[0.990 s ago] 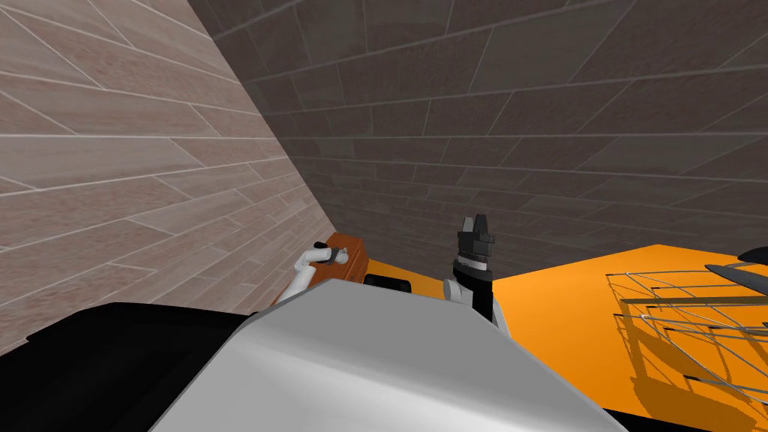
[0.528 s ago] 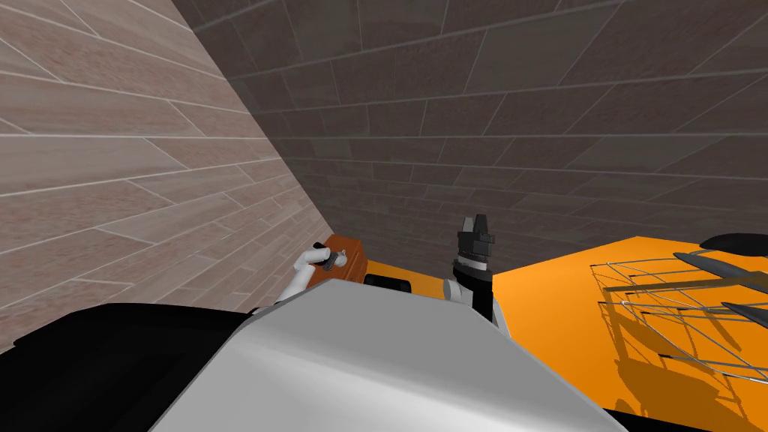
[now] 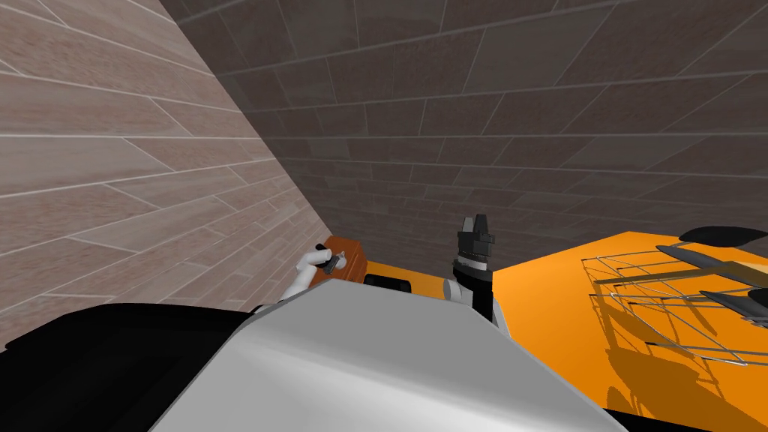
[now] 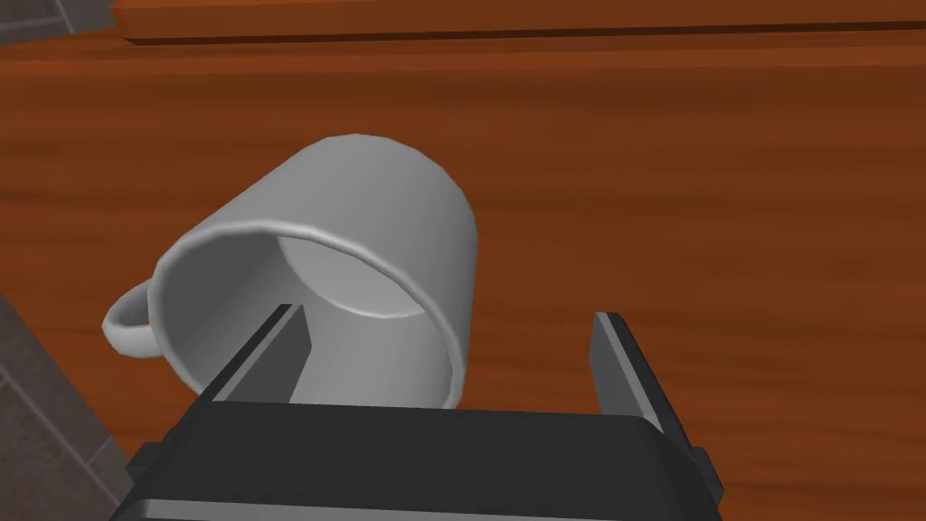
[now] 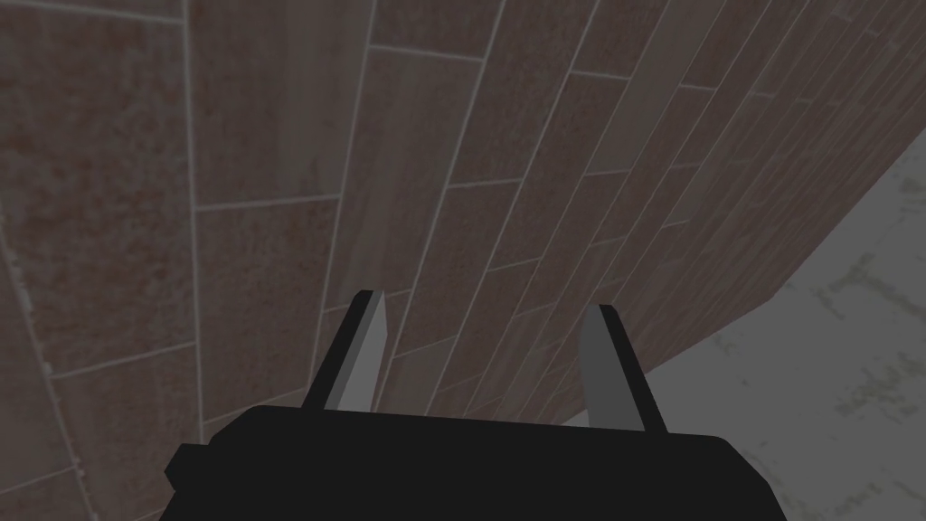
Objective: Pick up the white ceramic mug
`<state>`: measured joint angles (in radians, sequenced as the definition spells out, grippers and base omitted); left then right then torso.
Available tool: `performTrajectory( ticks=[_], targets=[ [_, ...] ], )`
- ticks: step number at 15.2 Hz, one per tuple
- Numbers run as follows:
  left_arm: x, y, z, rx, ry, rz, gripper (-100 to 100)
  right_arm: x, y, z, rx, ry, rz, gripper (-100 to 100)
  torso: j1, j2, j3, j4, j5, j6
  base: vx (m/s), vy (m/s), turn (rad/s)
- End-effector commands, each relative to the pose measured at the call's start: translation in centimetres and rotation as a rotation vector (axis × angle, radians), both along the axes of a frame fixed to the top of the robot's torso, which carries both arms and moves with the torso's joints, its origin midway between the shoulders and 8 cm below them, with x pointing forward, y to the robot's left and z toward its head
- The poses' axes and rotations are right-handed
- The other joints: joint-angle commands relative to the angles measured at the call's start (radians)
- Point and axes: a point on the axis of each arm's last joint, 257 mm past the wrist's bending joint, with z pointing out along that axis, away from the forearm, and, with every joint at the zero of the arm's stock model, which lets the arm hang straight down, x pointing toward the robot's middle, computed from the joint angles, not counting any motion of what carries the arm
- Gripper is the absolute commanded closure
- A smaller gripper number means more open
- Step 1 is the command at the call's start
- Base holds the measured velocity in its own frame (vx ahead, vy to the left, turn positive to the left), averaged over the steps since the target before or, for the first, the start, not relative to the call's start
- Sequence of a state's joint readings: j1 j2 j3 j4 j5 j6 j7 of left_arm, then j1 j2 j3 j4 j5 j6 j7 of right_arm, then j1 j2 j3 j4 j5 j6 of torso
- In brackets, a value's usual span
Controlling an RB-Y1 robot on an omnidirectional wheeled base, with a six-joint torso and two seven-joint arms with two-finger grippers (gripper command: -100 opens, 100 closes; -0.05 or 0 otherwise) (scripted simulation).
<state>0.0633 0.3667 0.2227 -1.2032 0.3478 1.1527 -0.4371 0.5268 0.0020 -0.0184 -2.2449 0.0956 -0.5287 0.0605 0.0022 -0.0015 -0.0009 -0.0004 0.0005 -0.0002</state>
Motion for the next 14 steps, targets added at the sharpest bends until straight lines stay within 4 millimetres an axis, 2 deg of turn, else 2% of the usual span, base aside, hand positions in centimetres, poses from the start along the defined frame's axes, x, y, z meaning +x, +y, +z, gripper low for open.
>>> performTrajectory(
  ticks=[1,3,4,5,9,10,13,14],
  targets=[
    [-0.1,-0.2,-0.7,0.002,-0.004,0.003,-100,0.0,0.0,0.0,0.000,0.000,0.000,0,0.000,0.000,0.000,0.000,0.000,0.000,0.003,0.039,-0.022],
    [-0.3,-0.6,-1.4,0.002,-0.005,0.006,-100,0.0,0.0,0.0,0.000,0.000,0.000,0,0.000,0.000,0.000,0.000,0.000,0.000,0.002,0.036,-0.020],
    [-0.2,-0.4,-0.9,0.001,-0.002,0.004,-100,0.0,0.0,0.0,0.000,0.000,0.000,0,0.000,0.000,0.000,0.000,0.000,0.000,-0.001,0.022,-0.013],
    [-0.2,-0.4,-0.9,0.001,-0.004,0.005,100,0.0,0.0,0.0,0.000,0.000,0.000,0,0.000,0.000,0.000,0.000,0.000,0.000,0.000,0.008,-0.002],
    [-0.3,-0.4,-1.0,0.002,-0.002,0.004,100,0.0,0.0,0.0,0.000,0.000,0.000,0,-0.002,0.000,0.000,0.001,0.000,0.000,0.000,0.000,0.000],
    [0.0,0.1,0.0,0.001,-0.003,0.000,100,0.0,0.0,0.0,0.000,0.000,0.000,0,-0.002,0.000,0.000,0.001,0.000,0.000,-0.003,-0.027,0.032],
    [0.2,0.6,1.0,0.001,-0.001,-0.005,100,0.0,0.0,0.0,0.000,0.000,0.000,0,-0.005,0.001,0.001,0.001,-0.001,0.000,-0.005,-0.052,0.039],
    [0.1,0.4,0.5,0.002,-0.003,-0.002,100,0.0,0.0,0.0,0.000,0.000,0.000,0,-0.006,0.001,0.001,0.002,-0.001,0.000,-0.002,-0.031,0.017]
  ],
)
